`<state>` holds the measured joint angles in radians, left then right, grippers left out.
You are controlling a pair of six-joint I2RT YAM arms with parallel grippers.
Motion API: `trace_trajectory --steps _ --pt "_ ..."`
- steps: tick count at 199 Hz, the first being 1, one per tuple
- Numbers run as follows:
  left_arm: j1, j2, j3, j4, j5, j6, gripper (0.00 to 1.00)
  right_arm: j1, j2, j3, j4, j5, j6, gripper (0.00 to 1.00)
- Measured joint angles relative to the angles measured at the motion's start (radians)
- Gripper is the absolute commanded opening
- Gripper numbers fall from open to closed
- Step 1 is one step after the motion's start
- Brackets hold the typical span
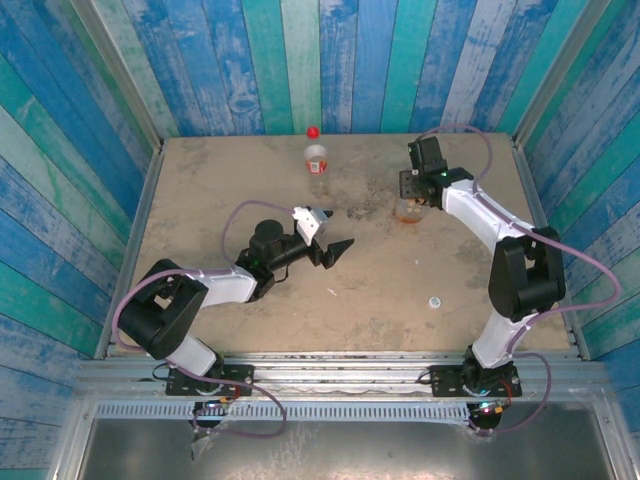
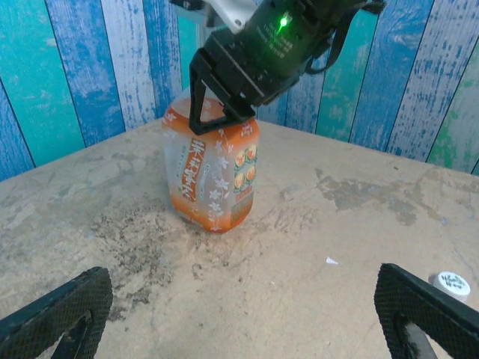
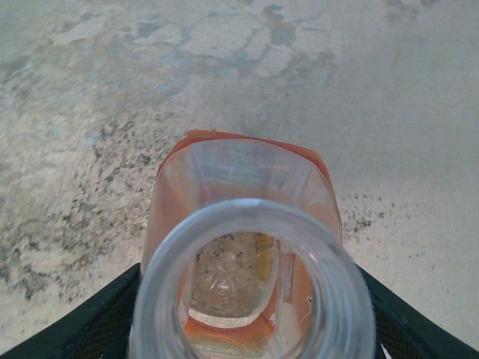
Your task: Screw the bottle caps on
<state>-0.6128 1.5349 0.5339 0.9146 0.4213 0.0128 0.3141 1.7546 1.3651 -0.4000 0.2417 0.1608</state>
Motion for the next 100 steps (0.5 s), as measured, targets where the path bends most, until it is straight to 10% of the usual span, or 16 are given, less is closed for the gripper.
trace_trajectory --steps 100 --pt "0.032 -0.028 -0.039 -0.06 0.005 0.01 0.94 0.131 -0.142 -0.077 -0.113 -0.491 -0.59 0.51"
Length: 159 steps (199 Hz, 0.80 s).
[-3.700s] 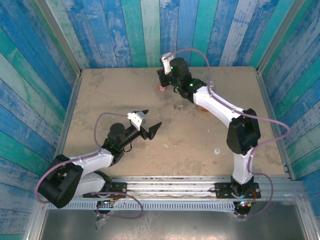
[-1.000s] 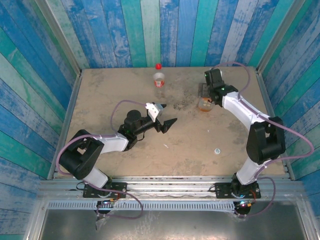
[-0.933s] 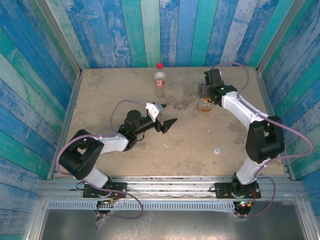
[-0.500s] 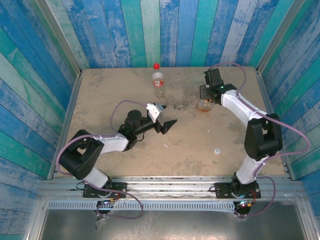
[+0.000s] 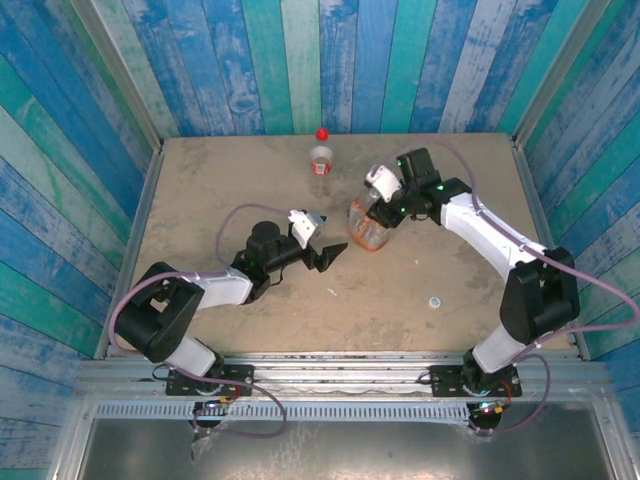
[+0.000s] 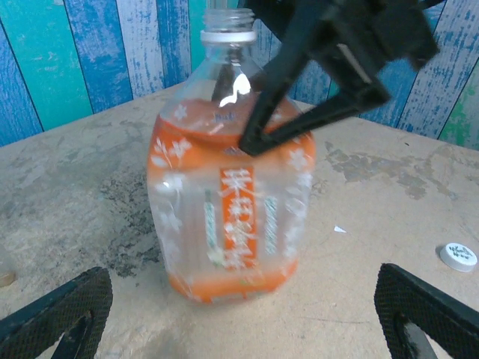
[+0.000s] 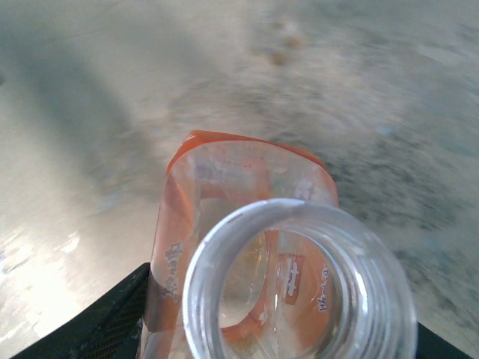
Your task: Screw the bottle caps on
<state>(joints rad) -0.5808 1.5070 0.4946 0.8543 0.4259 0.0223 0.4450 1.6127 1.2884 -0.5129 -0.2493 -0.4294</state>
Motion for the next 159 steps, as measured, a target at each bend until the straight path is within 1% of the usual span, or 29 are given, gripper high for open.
trace_trajectory --steps 26,45,76,87,101,138,159 --pt "0.002 -0.01 -0.028 0.0 0.005 0.005 0.94 0.069 0.0 0.0 -0.084 -0.046 -0.126 0.51" --pt "0.002 -0.018 -0.044 -0.007 0.03 0.031 0.94 0.11 -0.002 -0.002 -0.094 -0.052 -0.204 0.51" --pt "0.006 -0.03 -0.059 -0.019 0.105 0.111 0.94 0.13 -0.016 -0.021 -0.097 -0.07 -0.298 0.54" --pt "0.009 -0.03 -0.061 -0.021 0.129 0.129 0.94 0.13 -0.021 -0.027 -0.098 -0.071 -0.322 0.62" --pt "0.017 -0.03 -0.061 -0.019 0.154 0.142 0.94 0.13 -0.023 -0.028 -0.102 -0.069 -0.342 0.67" --pt "0.04 -0.023 -0.047 -0.013 0.233 0.158 0.94 0.128 -0.027 -0.035 -0.121 -0.066 -0.356 0.91" --pt "0.051 0.007 -0.014 0.006 0.275 0.161 0.94 0.122 -0.051 -0.04 -0.125 -0.074 -0.355 0.97"
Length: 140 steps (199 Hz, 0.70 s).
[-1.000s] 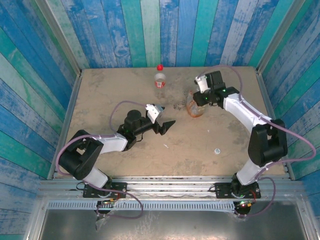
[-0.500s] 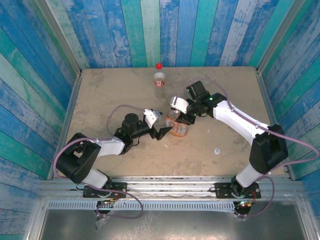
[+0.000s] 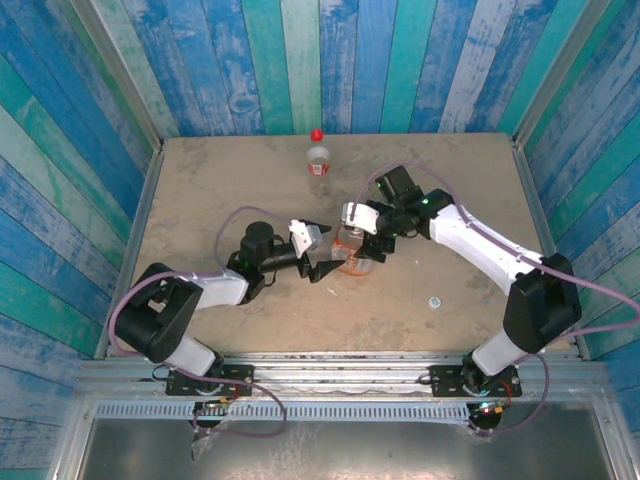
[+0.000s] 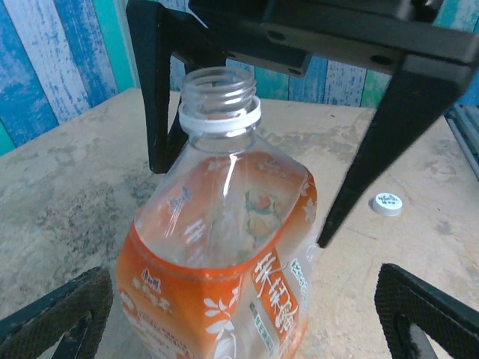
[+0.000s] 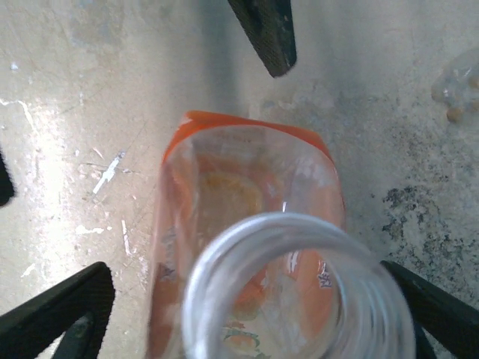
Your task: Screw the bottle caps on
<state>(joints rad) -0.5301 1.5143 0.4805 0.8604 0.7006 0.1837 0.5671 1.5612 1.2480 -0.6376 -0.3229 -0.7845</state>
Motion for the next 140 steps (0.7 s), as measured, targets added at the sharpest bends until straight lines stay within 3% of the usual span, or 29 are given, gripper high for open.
trace_trajectory --steps 30,83,140 --pt "0.009 0.044 0.056 -0.026 0.059 0.054 0.94 -0.015 -0.085 -0.01 0.0 -0.029 0.01 1.0" --pt "0.043 0.15 0.27 -0.225 0.192 0.21 0.94 -0.033 -0.251 -0.063 -0.002 -0.152 0.058 1.0" --pt "0.052 0.278 0.381 -0.362 0.336 0.292 0.98 -0.105 -0.416 -0.145 0.053 -0.213 0.221 0.99"
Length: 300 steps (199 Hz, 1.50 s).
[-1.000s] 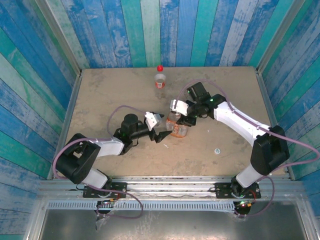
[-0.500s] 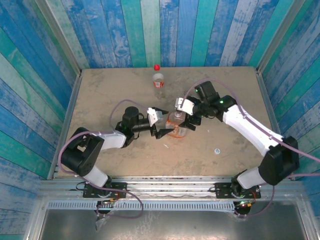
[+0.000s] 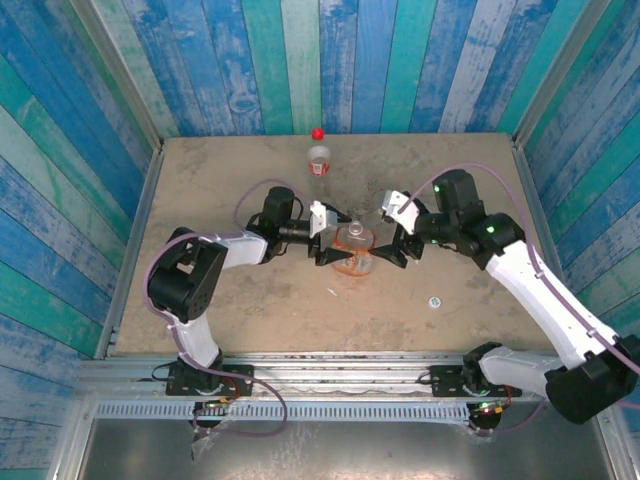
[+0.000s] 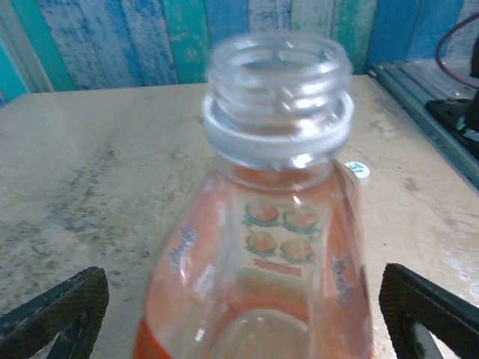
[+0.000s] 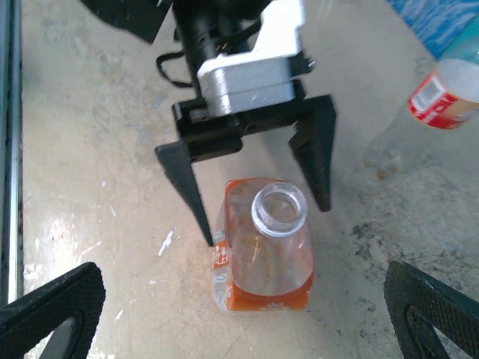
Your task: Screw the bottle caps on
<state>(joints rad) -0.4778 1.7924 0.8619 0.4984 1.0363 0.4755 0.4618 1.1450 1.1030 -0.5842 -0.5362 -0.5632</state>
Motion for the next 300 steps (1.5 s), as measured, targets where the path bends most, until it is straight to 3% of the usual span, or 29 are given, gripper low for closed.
trace_trajectory --steps 16,76,128,197,251,300 --pt "0.0 0.006 0.0 -0.011 0.02 0.006 1.0 -0.008 -0.043 -0.035 0.037 0.005 0.043 0.99" --pt "0.0 0.01 0.015 -0.043 0.042 0.027 0.85 -0.014 -0.073 -0.075 0.103 0.049 0.128 0.99" --pt "0.0 0.01 0.015 -0.048 0.031 0.019 0.64 -0.014 -0.089 -0.103 0.2 0.184 0.249 0.99" --pt "0.0 0.008 -0.11 0.123 -0.045 -0.082 0.66 -0.041 -0.135 -0.191 0.248 0.401 0.625 0.97" --pt "-0.019 -0.069 -0.271 0.281 -0.185 -0.167 0.64 -0.041 -0.224 -0.304 0.012 0.653 0.888 0.91" --pt "-0.04 -0.081 -0.294 0.372 -0.226 -0.219 0.58 -0.041 -0.243 -0.415 -0.135 0.673 1.044 0.88"
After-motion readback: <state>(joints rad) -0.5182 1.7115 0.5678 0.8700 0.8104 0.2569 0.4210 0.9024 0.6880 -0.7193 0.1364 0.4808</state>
